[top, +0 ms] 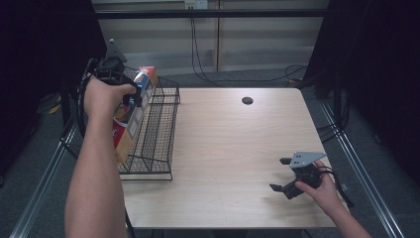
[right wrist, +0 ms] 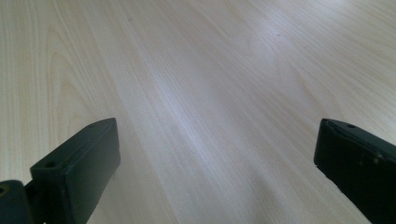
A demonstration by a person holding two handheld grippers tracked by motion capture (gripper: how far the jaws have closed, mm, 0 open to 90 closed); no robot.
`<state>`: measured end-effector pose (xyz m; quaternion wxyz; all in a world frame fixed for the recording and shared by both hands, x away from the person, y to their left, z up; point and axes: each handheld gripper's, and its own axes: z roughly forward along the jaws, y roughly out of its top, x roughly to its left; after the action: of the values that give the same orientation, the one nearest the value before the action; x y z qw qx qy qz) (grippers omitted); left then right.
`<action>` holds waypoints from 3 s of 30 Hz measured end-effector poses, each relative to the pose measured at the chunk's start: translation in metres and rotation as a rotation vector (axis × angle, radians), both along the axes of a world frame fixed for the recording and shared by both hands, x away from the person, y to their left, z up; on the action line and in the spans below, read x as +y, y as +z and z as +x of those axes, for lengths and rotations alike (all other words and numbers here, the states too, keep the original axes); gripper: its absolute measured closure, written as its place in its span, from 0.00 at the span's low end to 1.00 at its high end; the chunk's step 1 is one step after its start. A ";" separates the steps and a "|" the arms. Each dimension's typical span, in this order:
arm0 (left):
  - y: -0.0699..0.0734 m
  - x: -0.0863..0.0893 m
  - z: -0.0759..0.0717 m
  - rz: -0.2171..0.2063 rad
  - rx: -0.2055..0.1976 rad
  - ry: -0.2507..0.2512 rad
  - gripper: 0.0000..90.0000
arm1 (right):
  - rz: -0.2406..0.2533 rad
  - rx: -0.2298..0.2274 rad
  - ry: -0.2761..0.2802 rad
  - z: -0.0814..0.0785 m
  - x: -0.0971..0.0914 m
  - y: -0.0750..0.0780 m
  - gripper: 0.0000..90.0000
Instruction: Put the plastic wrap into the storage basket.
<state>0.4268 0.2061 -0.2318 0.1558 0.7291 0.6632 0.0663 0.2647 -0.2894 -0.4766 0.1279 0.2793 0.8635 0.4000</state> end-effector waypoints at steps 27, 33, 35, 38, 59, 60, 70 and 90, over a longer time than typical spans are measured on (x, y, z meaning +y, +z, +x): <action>0.003 0.023 -0.001 0.001 -0.008 0.053 0.49 | -0.004 -0.005 0.001 0.001 0.001 -0.001 0.00; 0.004 0.031 -0.001 0.008 -0.010 0.069 0.49 | -0.004 -0.005 0.000 0.001 0.001 -0.001 0.00; 0.003 0.031 -0.001 0.006 -0.009 0.081 0.49 | -0.004 -0.005 0.000 0.001 0.001 -0.001 0.00; 0.001 0.034 -0.002 0.010 -0.007 0.086 0.49 | -0.005 -0.003 0.003 0.001 0.001 -0.002 0.00; -0.012 0.053 0.001 0.036 -0.004 0.113 0.49 | -0.010 0.002 0.003 0.000 0.002 -0.003 0.00; -0.013 0.053 0.001 0.035 -0.006 0.117 0.49 | -0.010 -0.001 0.003 0.000 0.002 -0.003 0.00; -0.027 0.057 0.004 0.048 0.009 0.123 0.48 | -0.012 -0.001 0.002 0.000 0.002 -0.003 0.00; -0.037 0.054 0.007 0.040 0.021 0.145 0.48 | -0.020 0.004 0.015 0.000 0.003 -0.004 0.00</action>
<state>0.4338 0.2603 -0.2685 0.1289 0.6827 0.7145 0.0828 0.2651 -0.2860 -0.4802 0.1260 0.2721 0.8698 0.3919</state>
